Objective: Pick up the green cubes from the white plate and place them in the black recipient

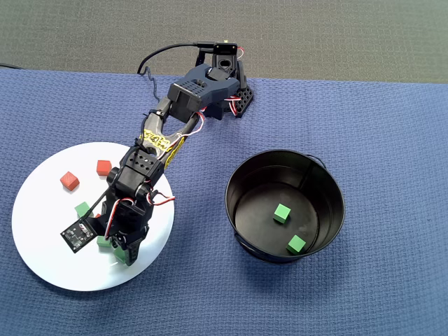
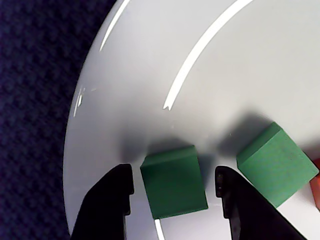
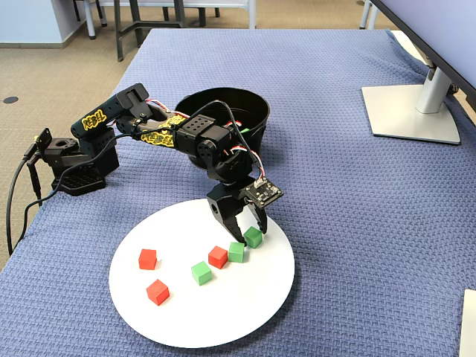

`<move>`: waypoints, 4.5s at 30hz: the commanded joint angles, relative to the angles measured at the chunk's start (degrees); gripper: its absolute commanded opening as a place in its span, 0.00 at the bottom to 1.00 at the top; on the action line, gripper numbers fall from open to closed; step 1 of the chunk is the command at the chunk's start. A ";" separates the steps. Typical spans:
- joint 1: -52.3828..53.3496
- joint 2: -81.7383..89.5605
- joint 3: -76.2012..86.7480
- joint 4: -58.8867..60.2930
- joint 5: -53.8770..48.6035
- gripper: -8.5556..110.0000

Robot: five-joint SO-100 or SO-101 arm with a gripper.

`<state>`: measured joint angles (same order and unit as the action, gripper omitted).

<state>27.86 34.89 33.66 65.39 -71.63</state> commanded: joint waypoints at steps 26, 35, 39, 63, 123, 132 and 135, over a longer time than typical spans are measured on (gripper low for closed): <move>1.58 34.63 8.79 12.04 9.67 0.07; -9.49 67.68 45.70 4.13 8.61 0.07; -19.95 74.00 50.80 8.17 15.56 0.07; -39.20 76.64 57.48 3.43 24.43 0.39; 9.14 26.19 18.11 -2.29 -30.94 0.29; 7.47 20.74 16.44 -3.87 -36.21 0.28; 7.21 18.54 13.45 -2.99 -37.27 0.28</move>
<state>36.65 53.44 52.73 62.93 -107.05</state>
